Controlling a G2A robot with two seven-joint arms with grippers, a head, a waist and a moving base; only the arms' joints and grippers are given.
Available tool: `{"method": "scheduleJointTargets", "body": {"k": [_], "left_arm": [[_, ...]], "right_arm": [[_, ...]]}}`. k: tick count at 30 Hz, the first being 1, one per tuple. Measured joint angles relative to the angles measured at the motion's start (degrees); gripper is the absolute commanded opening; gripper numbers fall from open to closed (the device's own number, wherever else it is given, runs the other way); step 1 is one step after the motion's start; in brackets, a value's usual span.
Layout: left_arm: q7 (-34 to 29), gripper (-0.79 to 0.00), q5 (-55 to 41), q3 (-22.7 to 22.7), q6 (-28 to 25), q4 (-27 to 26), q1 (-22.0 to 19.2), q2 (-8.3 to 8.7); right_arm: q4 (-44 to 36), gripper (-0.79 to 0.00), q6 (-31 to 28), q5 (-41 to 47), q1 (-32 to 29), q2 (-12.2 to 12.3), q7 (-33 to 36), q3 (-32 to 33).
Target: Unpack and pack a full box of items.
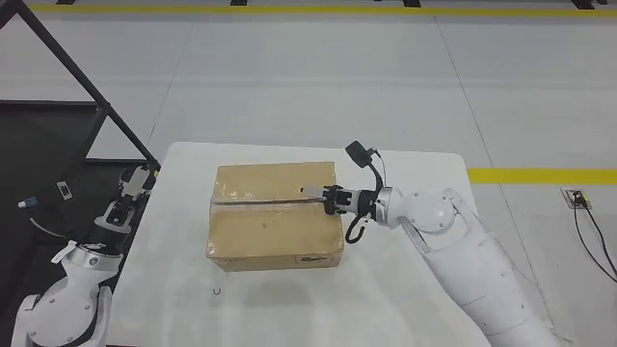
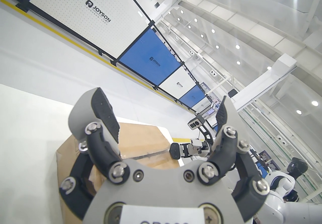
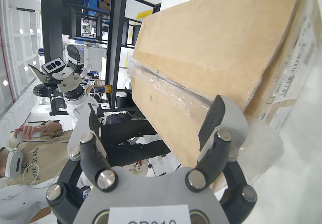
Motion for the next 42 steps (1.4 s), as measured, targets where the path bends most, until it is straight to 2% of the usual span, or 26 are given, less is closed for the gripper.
{"method": "scheduleJointTargets", "body": {"k": [5,21,42], "left_arm": [[0.28,0.000,-0.64,-1.57,0.15,0.62,0.10,0.35],[0.46,0.000,-3.52,-4.64,-0.46,1.68,1.70,1.22],[1.16,0.000,-5.51,-6.22,-1.33,2.36,3.79,2.00]], "right_arm": [[5.11,0.000,-4.03,6.11,1.97,-1.02,2.48,-0.99],[15.55,0.000,-5.35,9.52,8.94,-5.33,0.65,-8.32],[28.99,0.000,-8.46,15.86,16.50,-13.54,0.22,-16.75]]}}
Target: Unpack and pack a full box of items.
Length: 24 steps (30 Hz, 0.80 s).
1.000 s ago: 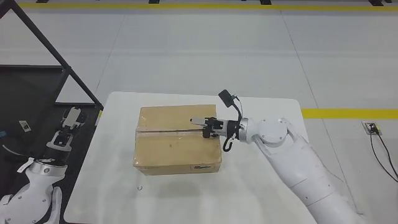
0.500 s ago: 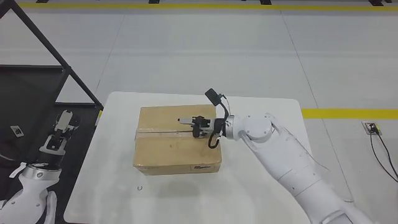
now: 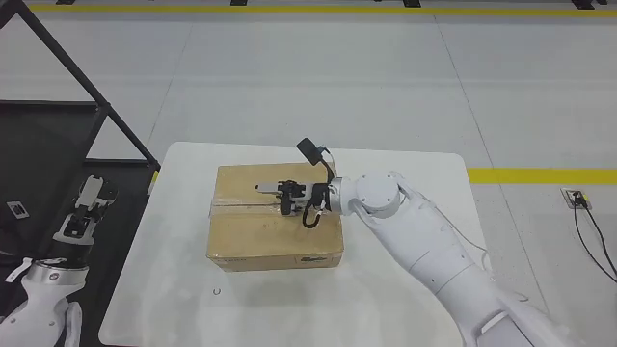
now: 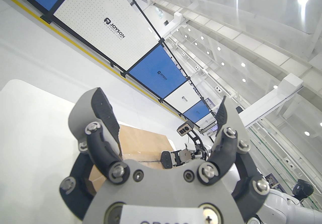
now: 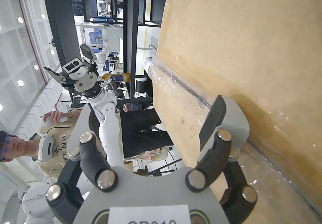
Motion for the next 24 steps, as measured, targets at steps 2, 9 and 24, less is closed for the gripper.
{"method": "scheduleJointTargets", "body": {"k": [2,9,24], "left_arm": [[0.04,0.000,-0.13,-0.08,-0.17,0.09,0.16,0.07],[0.15,0.000,-0.75,-0.50,-0.69,0.47,0.61,0.30],[-0.32,0.000,-2.03,-1.63,-1.47,1.06,1.44,0.87]], "right_arm": [[1.46,0.000,-0.44,0.64,0.59,-0.91,0.01,-0.61],[6.11,0.000,-2.15,2.81,2.08,-3.67,-0.07,-1.81],[12.46,0.000,-6.41,2.31,4.02,-9.20,-3.18,-4.36]]}}
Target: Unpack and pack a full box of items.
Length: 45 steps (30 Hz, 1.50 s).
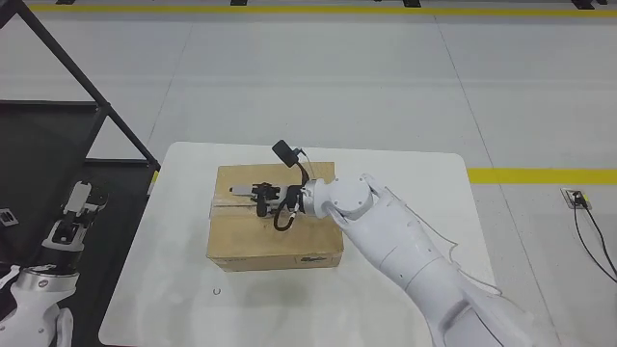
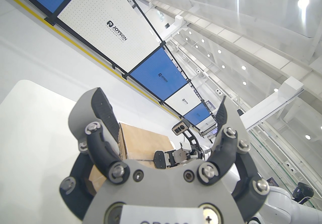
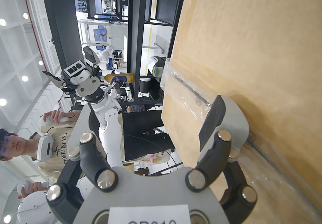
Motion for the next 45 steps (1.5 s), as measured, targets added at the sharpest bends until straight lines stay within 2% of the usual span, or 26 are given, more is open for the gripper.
{"method": "scheduleJointTargets", "body": {"k": [13,28,45], "left_arm": [[-0.50,0.000,-1.12,-0.62,-0.55,0.77,0.36,0.47],[-0.24,0.000,-3.40,-2.19,-1.46,2.04,1.59,0.91],[-0.54,0.000,-4.36,-1.87,-1.78,3.27,1.99,1.27]], "right_arm": [[3.76,0.000,0.64,-1.76,1.91,-4.27,-2.35,-1.26],[8.31,0.000,1.24,0.39,3.20,-9.69,-4.17,-1.04],[13.92,0.000,0.87,-0.47,4.67,-15.15,-6.61,-1.04]]}}
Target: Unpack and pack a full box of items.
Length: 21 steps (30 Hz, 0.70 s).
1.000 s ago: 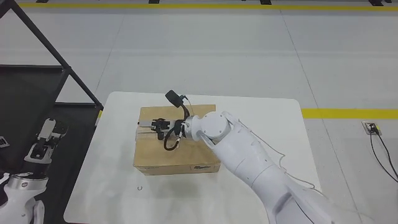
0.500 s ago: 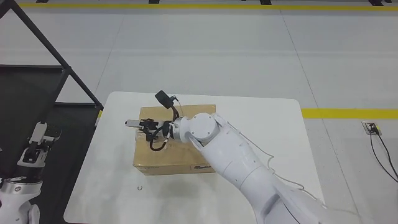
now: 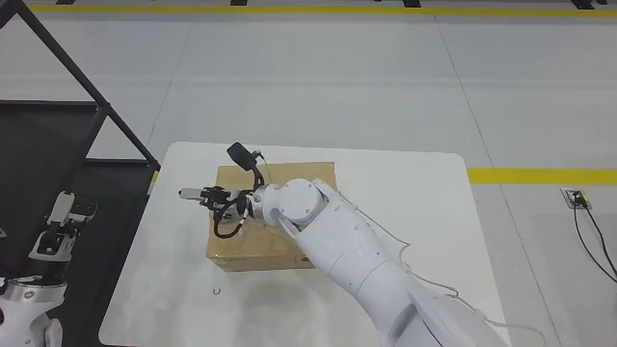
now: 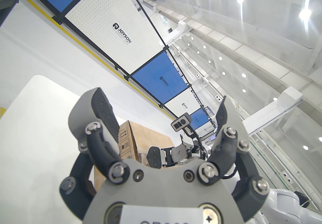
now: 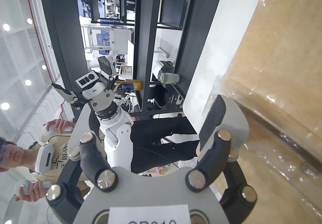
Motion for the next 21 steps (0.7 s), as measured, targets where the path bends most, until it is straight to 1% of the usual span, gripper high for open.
{"method": "scheduleJointTargets", "body": {"k": [4,9,15,21], "left_arm": [[-0.21,0.000,-0.24,-0.07,-0.03,0.48,-0.27,0.14],[-0.80,0.000,-0.43,0.13,0.12,0.76,-0.86,0.32],[-1.75,0.000,-0.33,0.79,0.23,1.06,-1.86,0.56],[-2.56,0.000,0.03,1.50,0.31,1.17,-2.73,0.79]], "right_arm": [[1.58,0.000,1.35,-0.49,0.55,-0.73,1.57,0.20],[3.32,0.000,1.43,-0.90,1.16,-0.90,3.58,0.82],[4.96,0.000,-0.05,-0.76,1.64,-0.22,4.59,2.26],[6.34,0.000,-1.31,-0.76,1.85,1.20,6.41,3.78]]}}
